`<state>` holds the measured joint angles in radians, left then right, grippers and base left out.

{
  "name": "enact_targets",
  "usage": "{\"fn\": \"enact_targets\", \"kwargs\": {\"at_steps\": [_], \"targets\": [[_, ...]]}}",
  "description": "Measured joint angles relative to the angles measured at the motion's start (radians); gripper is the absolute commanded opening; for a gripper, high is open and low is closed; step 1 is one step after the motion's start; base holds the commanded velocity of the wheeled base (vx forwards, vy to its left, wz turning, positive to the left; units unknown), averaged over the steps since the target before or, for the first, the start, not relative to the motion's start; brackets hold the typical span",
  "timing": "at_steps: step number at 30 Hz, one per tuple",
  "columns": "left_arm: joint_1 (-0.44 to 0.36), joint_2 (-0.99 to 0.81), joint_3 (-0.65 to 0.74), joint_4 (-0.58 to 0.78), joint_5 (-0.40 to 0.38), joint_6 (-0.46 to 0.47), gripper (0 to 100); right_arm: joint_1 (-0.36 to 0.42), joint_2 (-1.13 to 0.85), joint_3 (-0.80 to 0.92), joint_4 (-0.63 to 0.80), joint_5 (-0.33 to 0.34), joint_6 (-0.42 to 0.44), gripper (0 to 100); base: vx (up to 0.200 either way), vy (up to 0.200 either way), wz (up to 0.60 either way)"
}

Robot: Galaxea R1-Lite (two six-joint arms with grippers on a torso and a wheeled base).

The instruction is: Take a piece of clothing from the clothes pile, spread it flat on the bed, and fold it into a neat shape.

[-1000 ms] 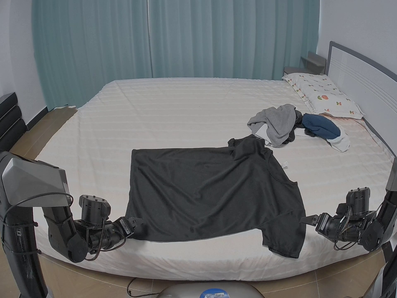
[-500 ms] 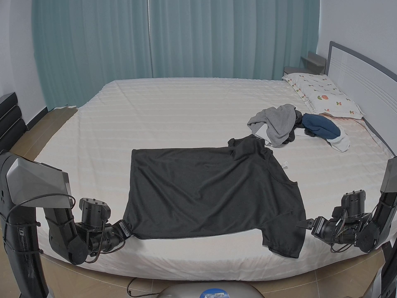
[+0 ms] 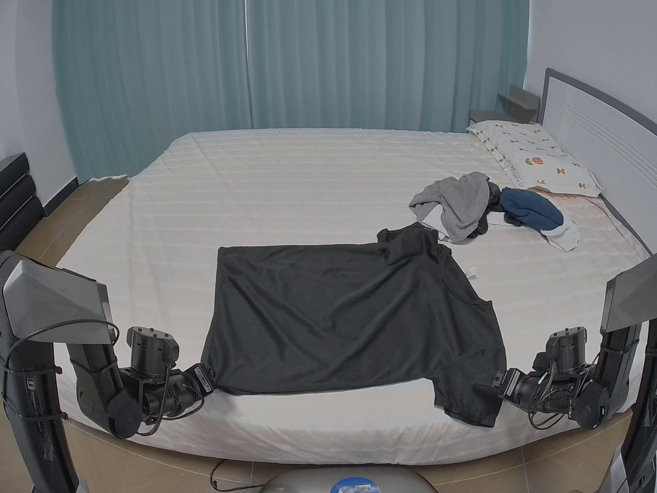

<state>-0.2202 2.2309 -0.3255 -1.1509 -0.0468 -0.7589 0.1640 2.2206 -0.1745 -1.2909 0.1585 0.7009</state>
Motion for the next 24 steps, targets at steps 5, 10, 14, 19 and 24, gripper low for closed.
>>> {"fn": "enact_targets", "kwargs": {"at_steps": [5, 10, 14, 19, 24], "targets": [[0.001, 0.000, -0.002, 0.000, 0.000, 0.000, 0, 0.013, 0.020, -0.006, -0.012, -0.003, 0.010, 100, 0.000, 0.000, 0.00], [0.001, 0.000, -0.004, 0.000, 0.000, 0.000, 0, 0.017, 0.030, -0.004, -0.019, -0.005, 0.009, 0, 0.000, 0.000, 0.00], [0.007, 0.000, -0.006, -0.001, -0.001, 0.001, 0, 0.017, 0.029, 0.013, -0.008, -0.038, -0.001, 0, 0.000, 0.000, 0.00], [0.018, 0.000, -0.003, 0.000, -0.001, 0.024, 0, 0.018, 0.025, 0.031, -0.008, -0.083, -0.034, 0, 0.000, 0.000, 0.00], [0.031, -0.005, 0.005, 0.005, -0.001, 0.052, 0, 0.019, 0.005, 0.080, -0.006, -0.086, -0.085, 0, 0.000, 0.000, 0.00]]}}
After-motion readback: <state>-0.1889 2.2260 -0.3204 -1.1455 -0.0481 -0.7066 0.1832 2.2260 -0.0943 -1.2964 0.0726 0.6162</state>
